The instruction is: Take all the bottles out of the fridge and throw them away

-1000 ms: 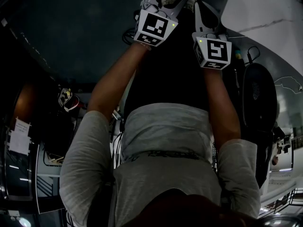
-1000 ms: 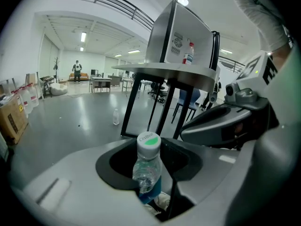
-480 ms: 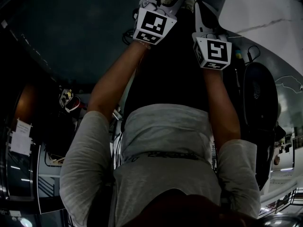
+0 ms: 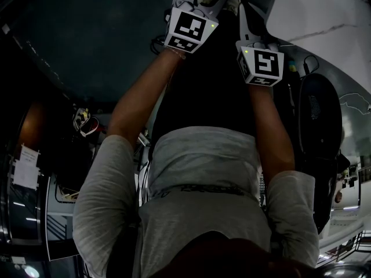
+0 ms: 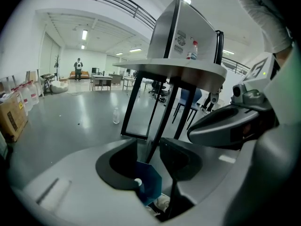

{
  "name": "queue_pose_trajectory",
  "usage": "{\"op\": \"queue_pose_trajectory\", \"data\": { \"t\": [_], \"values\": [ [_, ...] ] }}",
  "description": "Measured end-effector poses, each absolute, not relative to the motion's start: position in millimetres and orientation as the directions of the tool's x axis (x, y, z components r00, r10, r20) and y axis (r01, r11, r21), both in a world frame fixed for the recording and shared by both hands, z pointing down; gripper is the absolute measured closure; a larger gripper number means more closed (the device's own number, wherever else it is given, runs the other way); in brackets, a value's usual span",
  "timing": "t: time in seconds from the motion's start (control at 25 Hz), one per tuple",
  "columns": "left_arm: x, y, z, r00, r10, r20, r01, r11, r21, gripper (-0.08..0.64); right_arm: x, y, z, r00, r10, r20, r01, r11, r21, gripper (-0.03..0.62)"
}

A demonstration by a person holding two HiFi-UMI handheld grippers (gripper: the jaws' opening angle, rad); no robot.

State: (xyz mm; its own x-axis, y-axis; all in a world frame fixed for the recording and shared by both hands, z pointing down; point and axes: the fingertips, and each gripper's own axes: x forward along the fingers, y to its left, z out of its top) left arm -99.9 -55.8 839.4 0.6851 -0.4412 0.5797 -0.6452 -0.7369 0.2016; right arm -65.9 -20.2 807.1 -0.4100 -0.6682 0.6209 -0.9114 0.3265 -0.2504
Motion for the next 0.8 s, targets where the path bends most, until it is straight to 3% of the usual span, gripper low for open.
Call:
{"op": "queue_pose_trajectory", "data": {
  "t": [0.8],
  "values": [
    [-110, -57, 706, 0.687, -0.539, 0.487, -0.702, -0.665, 0.255, 0.414, -89, 1, 699, -0.509, -0.646, 0.568, -0.859, 0.425, -0.286, 0.583]
  ]
}}
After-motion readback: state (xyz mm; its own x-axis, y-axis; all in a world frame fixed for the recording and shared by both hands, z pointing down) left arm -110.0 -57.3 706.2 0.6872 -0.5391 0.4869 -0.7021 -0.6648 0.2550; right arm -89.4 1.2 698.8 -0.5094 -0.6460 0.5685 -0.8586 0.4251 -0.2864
